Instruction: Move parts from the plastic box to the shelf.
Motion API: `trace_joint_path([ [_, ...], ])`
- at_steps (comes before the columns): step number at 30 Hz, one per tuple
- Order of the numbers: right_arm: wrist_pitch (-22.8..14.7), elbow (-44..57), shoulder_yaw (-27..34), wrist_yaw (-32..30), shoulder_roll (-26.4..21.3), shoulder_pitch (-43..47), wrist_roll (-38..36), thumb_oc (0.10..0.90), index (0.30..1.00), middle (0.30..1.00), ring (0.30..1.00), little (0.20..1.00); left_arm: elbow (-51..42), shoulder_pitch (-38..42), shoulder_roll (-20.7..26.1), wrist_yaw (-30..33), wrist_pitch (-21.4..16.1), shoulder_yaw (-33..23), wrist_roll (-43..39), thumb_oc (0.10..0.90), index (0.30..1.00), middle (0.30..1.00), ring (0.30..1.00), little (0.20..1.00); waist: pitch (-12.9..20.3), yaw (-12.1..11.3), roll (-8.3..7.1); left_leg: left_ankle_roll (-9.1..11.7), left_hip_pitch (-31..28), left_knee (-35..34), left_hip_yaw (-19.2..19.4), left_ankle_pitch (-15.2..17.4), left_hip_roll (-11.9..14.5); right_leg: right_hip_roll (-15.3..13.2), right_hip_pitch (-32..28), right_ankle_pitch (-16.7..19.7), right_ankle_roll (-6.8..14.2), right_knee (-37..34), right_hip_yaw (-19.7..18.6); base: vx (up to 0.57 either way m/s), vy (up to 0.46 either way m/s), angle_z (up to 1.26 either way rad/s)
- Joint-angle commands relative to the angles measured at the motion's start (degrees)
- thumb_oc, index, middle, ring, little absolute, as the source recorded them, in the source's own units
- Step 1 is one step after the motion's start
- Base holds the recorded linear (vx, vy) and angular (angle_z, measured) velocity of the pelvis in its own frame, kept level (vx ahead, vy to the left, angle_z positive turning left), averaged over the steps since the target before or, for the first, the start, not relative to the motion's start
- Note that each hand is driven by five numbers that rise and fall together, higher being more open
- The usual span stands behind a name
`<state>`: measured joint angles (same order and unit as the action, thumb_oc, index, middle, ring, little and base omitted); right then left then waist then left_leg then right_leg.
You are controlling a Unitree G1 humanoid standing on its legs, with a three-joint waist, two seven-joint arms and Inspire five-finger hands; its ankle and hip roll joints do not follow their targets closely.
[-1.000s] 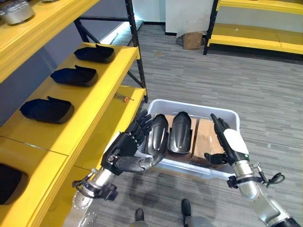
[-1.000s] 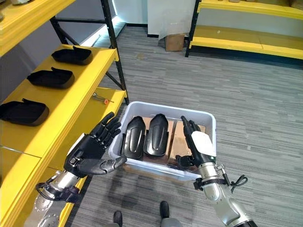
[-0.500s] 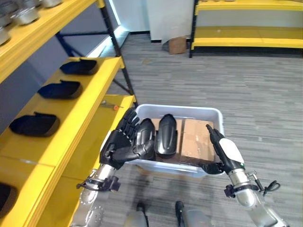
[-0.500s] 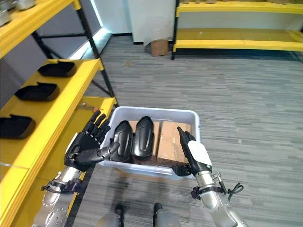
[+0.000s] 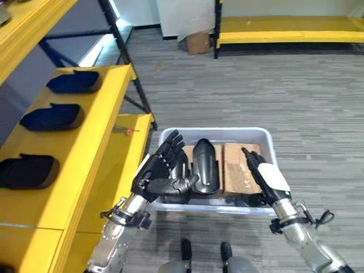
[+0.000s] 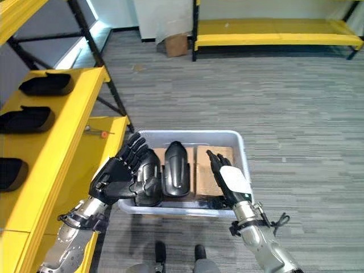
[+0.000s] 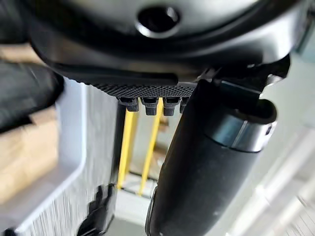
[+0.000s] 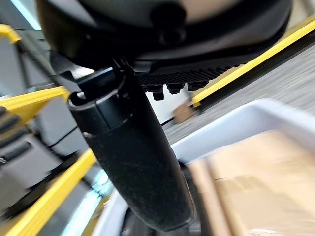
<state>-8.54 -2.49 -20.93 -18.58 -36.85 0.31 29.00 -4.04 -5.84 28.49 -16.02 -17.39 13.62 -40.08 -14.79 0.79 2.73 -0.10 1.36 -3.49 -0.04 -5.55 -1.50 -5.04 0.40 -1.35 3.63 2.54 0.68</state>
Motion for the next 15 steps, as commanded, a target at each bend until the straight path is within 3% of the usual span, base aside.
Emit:
trace_joint_path([
  [1, -2.4, 3.0, 1.1, -5.2, -1.4, 7.3, 0.0, 0.900, 1.000, 1.000, 1.000, 1.000, -7.1, 3.4, 1.4, -1.1, -4.4, -1.4, -1.3, 0.900, 1.000, 1.000, 1.000, 1.000, -0.3, -0.4, -1.47, 1.1, 4.0, 2.0, -0.9, 2.0, 2.9, -0.2, -1.4, -1.0, 0.3, 1.4, 0.1, -0.04, 0.036, 0.24],
  [6, -1.3, 0.7, -0.9, -8.2, -1.6, 13.6, 1.2, 0.900, 1.000, 1.000, 1.000, 1.000, -6.8, 5.6, 2.5, -1.8, -5.8, -0.7, -2.3, 0.900, 1.000, 1.000, 1.000, 1.000, -3.4, -2.4, -0.59, 0.6, 7.0, 1.9, -1.4, 1.4, 1.6, -0.6, 1.1, -0.8, 0.4, 1.5, 1.0, -0.09, 0.073, 0.16],
  [15, 0.4, -5.1, -3.2, -12.3, 0.2, 17.3, 8.5, 0.900, 1.000, 1.000, 1.000, 1.000, -7.2, 6.0, 2.4, -3.1, -5.0, -1.6, -4.1, 0.900, 1.000, 1.000, 1.000, 1.000, -5.7, -4.8, 0.17, -0.1, 9.5, 3.0, -2.4, 1.4, 0.3, -1.3, 3.0, -1.2, 0.4, 2.9, 2.7, 0.01, 0.043, 0.11],
])
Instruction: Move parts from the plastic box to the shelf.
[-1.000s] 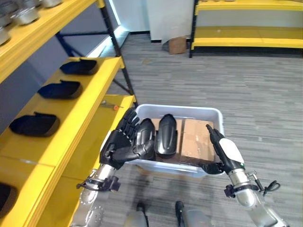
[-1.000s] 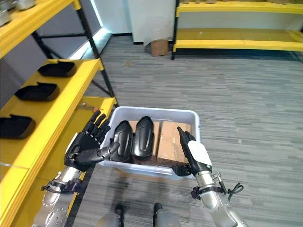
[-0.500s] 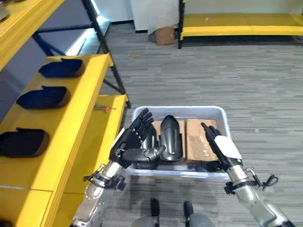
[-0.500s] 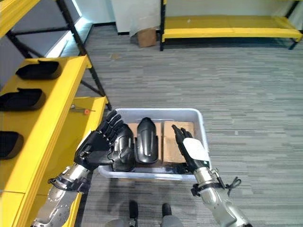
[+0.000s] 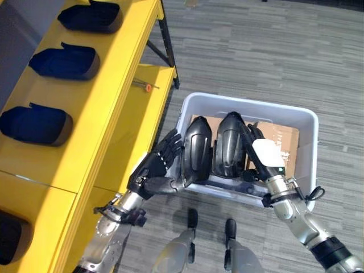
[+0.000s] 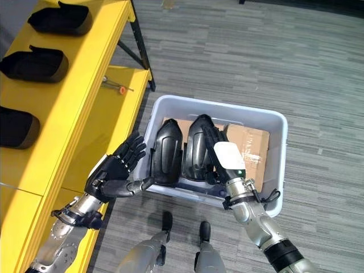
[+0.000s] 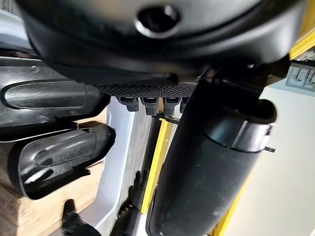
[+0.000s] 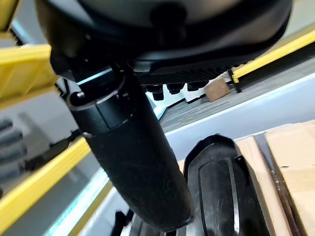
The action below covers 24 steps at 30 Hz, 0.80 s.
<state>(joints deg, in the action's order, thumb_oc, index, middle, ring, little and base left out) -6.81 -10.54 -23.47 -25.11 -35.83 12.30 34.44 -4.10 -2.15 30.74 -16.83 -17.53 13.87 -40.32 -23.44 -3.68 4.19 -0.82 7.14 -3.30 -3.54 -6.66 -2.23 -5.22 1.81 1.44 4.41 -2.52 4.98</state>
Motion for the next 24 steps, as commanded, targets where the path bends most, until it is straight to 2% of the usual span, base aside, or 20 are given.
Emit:
trace_joint_path([
  [1, -0.5, 2.0, -1.1, -5.7, -0.8, 5.9, 3.7, 0.900, 1.000, 1.000, 1.000, 1.000, -7.1, 2.3, 0.2, -2.5, -4.5, -1.9, -4.3, 0.900, 1.000, 1.000, 1.000, 1.000, 2.7, -0.7, -1.20, 0.5, 4.0, 3.0, 0.9, 2.5, 0.9, -1.2, 1.7, -4.1, -0.4, 8.0, -1.4, 0.01, 0.009, 0.07],
  [4, 1.8, -1.1, -2.0, -6.4, -0.4, 7.2, 3.0, 0.900, 1.000, 1.000, 1.000, 1.000, -7.2, 2.4, 0.2, -3.1, -4.4, -2.0, -4.7, 0.900, 1.000, 1.000, 1.000, 1.000, 1.7, -1.4, -1.07, 0.4, 5.0, 3.4, 0.7, 2.4, 0.6, -1.3, 2.5, -4.1, -0.4, 8.3, -1.0, 0.00, 0.000, 0.07],
  [16, 2.2, -2.7, -2.4, -8.5, 0.5, 8.0, 6.6, 0.900, 1.000, 1.000, 1.000, 1.000, -7.4, 3.4, 0.0, -4.4, -3.2, -2.0, -4.8, 0.900, 1.000, 1.000, 1.000, 1.000, -1.8, -2.1, -0.72, -0.1, 6.9, 3.2, 0.5, 1.8, 0.2, -1.2, 5.6, -4.2, -0.2, 10.0, -0.9, -0.01, -0.006, 0.06],
  [22, 2.2, -2.3, -3.5, -4.4, -0.5, 7.8, 6.2, 0.900, 1.000, 1.000, 1.000, 1.000, -7.6, 2.8, 0.2, -4.3, -3.3, -2.1, -4.1, 0.900, 1.000, 1.000, 1.000, 1.000, -2.6, -2.3, -0.90, -0.1, 7.2, 3.5, 0.8, 2.0, 0.2, -1.4, 6.3, -4.3, 0.0, 10.6, -0.6, 0.01, -0.025, 0.00],
  [24, 2.3, -3.1, -4.0, -4.8, -0.6, 7.7, 6.1, 0.900, 1.000, 1.000, 1.000, 1.000, -7.3, 2.8, 0.2, -4.4, -3.2, -2.2, -4.4, 0.900, 1.000, 1.000, 1.000, 1.000, -2.8, -2.4, -0.88, -0.2, 7.2, 3.8, 0.8, 2.1, 0.2, -1.4, 6.6, -4.2, -0.1, 10.9, -0.6, 0.00, -0.031, 0.00],
])
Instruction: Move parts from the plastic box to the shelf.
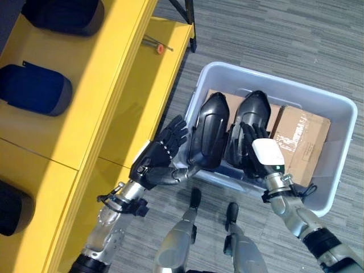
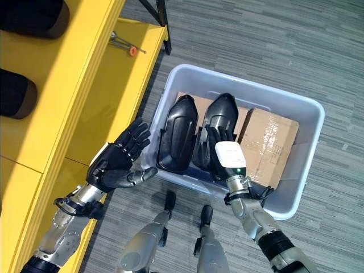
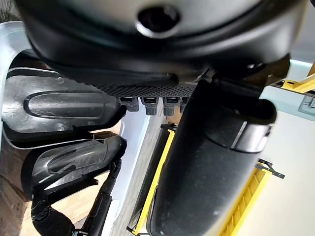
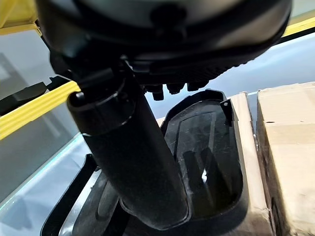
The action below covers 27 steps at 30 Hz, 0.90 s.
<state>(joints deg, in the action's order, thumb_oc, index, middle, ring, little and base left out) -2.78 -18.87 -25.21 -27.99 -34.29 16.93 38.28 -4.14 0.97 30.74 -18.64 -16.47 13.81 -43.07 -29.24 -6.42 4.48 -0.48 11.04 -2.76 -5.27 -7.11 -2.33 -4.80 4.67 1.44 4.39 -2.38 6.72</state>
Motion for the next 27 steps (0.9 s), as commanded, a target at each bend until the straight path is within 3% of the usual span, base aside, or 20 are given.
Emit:
trace_joint_path([
  [1, -1.7, 5.1, -2.3, -1.9, -2.2, 3.2, 2.2, 0.900, 1.000, 1.000, 1.000, 1.000, -7.1, -0.3, 0.4, -2.8, -4.2, -2.2, -2.0, 0.900, 1.000, 1.000, 1.000, 1.000, 2.9, 0.4, -1.18, -0.5, 3.3, 3.3, 2.5, 2.6, 0.3, -1.8, 3.8, -4.3, 0.0, 10.9, -2.3, 0.00, -0.033, 0.00],
  [5, -2.2, 4.9, -2.2, -0.7, -2.6, 3.2, 2.4, 0.900, 1.000, 1.000, 1.000, 1.000, -7.1, -0.7, 0.6, -3.5, -4.1, -2.5, -2.1, 0.900, 1.000, 1.000, 1.000, 1.000, 2.8, 0.3, -1.26, -0.6, 3.2, 3.3, 2.6, 2.7, 0.4, -1.8, 4.1, -4.3, 0.0, 11.2, -2.3, 0.00, 0.000, 0.00],
  [9, -0.4, 5.7, -2.6, 3.7, -3.9, 2.5, 2.3, 0.900, 1.000, 1.000, 1.000, 1.000, -7.4, -1.2, 0.8, -4.3, -3.8, -2.8, -2.4, 0.900, 1.000, 1.000, 1.000, 1.000, 2.5, 0.5, -1.58, -0.6, 2.8, 3.2, 2.7, 2.9, 0.7, -1.7, 4.3, -4.3, 0.1, 11.5, -2.3, 0.00, -0.008, 0.00],
  [13, -1.3, 5.1, -3.5, 8.0, -4.1, 2.5, 3.0, 0.900, 1.000, 1.000, 1.000, 1.000, -7.3, -1.1, 1.0, -5.1, -3.1, -2.9, -1.8, 0.900, 1.000, 1.000, 1.000, 1.000, 2.3, 0.5, -1.68, -0.6, 2.8, 3.3, 2.8, 2.9, 0.7, -1.7, 4.5, -4.3, 0.2, 11.8, -2.3, 0.00, 0.000, 0.00],
  [23, 2.3, 0.3, -7.7, 9.9, -2.9, 7.5, 4.9, 0.900, 1.000, 1.000, 1.000, 1.000, -6.2, 1.3, 0.7, -4.6, -2.9, -1.3, -0.9, 0.900, 1.000, 1.000, 1.000, 1.000, 1.0, -0.2, -1.30, -0.6, 4.0, 4.0, 2.4, 2.7, 0.6, -1.5, 5.9, -4.5, 0.1, 13.2, -2.1, 0.00, -0.006, 0.00],
  [27, 3.0, -3.1, -9.1, 7.7, -2.0, 9.3, 5.9, 0.900, 1.000, 1.000, 1.000, 1.000, -5.6, 1.9, 0.2, -5.0, -2.9, -0.8, -1.1, 0.900, 1.000, 1.000, 1.000, 1.000, 0.5, -0.5, -0.74, -0.6, 4.6, 4.2, 2.4, 2.6, 0.3, -1.6, 6.5, -4.6, -0.1, 13.5, -1.8, 0.00, 0.000, 0.00],
])
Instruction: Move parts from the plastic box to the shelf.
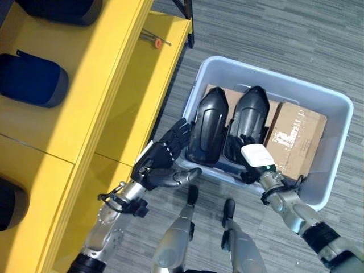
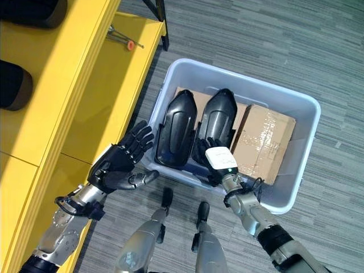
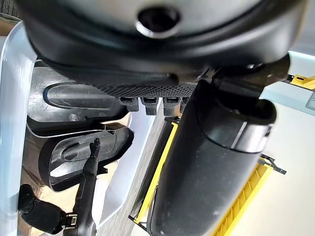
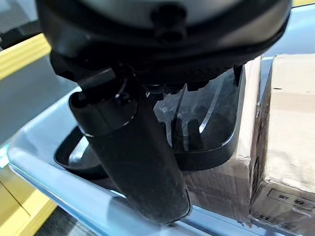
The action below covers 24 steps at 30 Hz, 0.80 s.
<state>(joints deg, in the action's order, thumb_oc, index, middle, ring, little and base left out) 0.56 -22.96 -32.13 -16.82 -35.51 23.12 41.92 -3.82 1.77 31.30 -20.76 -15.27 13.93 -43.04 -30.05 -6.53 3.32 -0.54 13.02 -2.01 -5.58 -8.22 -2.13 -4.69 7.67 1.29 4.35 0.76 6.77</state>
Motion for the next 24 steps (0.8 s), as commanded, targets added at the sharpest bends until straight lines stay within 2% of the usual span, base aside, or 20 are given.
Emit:
trace_joint_path([
  [1, -0.1, 0.4, -2.4, -4.0, -0.6, 3.4, 2.5, 0.900, 1.000, 1.000, 1.000, 1.000, -5.8, 1.3, -0.4, -3.0, -4.1, -0.8, -1.0, 0.900, 1.000, 1.000, 1.000, 1.000, 1.2, -0.5, 0.52, -0.6, 2.8, 3.5, 2.7, 3.7, 0.1, -1.7, 3.6, -4.5, -0.1, 10.5, -1.8, 0.00, 0.000, 0.00],
  [5, 2.0, -2.5, -2.6, -7.6, 0.1, 5.1, 3.2, 0.900, 1.000, 1.000, 1.000, 1.000, -5.5, 1.7, -0.6, -3.2, -4.1, -0.5, -1.0, 0.900, 1.000, 1.000, 1.000, 1.000, 0.8, -0.8, 1.11, -0.6, 3.2, 3.8, 2.7, 3.7, -0.1, -1.9, 4.0, -4.5, -0.1, 10.9, -1.6, 0.00, 0.009, 0.00],
  [7, 4.1, -3.8, -2.3, -10.0, 0.5, 5.9, 3.3, 0.900, 1.000, 1.000, 1.000, 1.000, -5.7, 1.8, -0.7, -2.8, -4.3, -0.3, -0.9, 0.900, 1.000, 1.000, 1.000, 1.000, 0.5, -0.8, 1.51, -0.8, 3.6, 4.2, 2.7, 3.7, -0.4, -2.1, 4.5, -4.6, -0.1, 11.2, -1.5, 0.01, 0.048, 0.00],
  [11, 4.8, -5.4, -2.2, -10.6, 0.6, 6.9, 5.6, 0.900, 1.000, 1.000, 1.000, 1.000, -5.8, 2.0, -0.6, -2.1, -3.5, -0.2, -0.5, 0.900, 1.000, 1.000, 1.000, 1.000, 0.3, -0.9, 1.86, -0.8, 4.1, 4.6, 2.6, 3.8, -0.6, -2.3, 5.0, -4.5, -0.1, 11.6, -1.4, 0.00, 0.027, 0.05],
  [14, 6.7, -6.4, -2.5, -10.8, 0.7, 7.9, 5.4, 0.900, 1.000, 1.000, 1.000, 1.000, -5.9, 1.8, -0.6, -2.2, -3.8, 0.0, -0.8, 0.900, 1.000, 1.000, 1.000, 1.000, 0.3, -1.2, 2.21, -0.9, 4.7, 4.8, 2.6, 3.7, -0.7, -2.5, 5.8, -4.5, 0.0, 12.0, -1.2, 0.00, 0.007, 0.01],
  [18, 10.6, -10.8, -2.1, -12.6, 2.3, 8.0, -1.8, 0.900, 1.000, 1.000, 1.000, 1.000, -5.5, 1.9, -1.0, -2.3, -4.3, 0.4, -0.4, 0.900, 1.000, 1.000, 1.000, 1.000, 0.3, -1.3, 2.79, -1.1, 6.0, 5.2, 2.6, 3.6, -0.9, -2.7, 7.2, -4.6, -0.1, 12.7, -1.0, 0.00, 0.002, 0.01],
  [21, 11.5, -13.9, -1.0, -15.9, 4.4, 8.0, -3.6, 0.900, 1.000, 1.000, 1.000, 1.000, -5.2, 2.3, -1.1, -2.1, -4.6, 0.9, 0.0, 0.900, 1.000, 1.000, 1.000, 1.000, 0.3, -1.3, 3.50, -1.4, 7.1, 5.6, 2.7, 3.5, -1.2, -2.8, 8.6, -4.9, -0.2, 13.8, -1.0, -0.01, 0.008, 0.04],
  [24, 13.3, -16.3, -0.5, -15.8, 6.0, 8.9, -4.0, 0.900, 1.000, 1.000, 1.000, 1.000, -5.2, 2.8, -1.3, -2.0, -4.7, 1.6, 0.1, 0.900, 1.000, 1.000, 1.000, 1.000, 0.3, -1.4, 4.50, -1.5, 8.7, 6.3, 2.4, 3.4, -1.6, -2.8, 10.1, -5.4, -0.5, 15.2, -0.7, -0.01, -0.002, 0.02],
])
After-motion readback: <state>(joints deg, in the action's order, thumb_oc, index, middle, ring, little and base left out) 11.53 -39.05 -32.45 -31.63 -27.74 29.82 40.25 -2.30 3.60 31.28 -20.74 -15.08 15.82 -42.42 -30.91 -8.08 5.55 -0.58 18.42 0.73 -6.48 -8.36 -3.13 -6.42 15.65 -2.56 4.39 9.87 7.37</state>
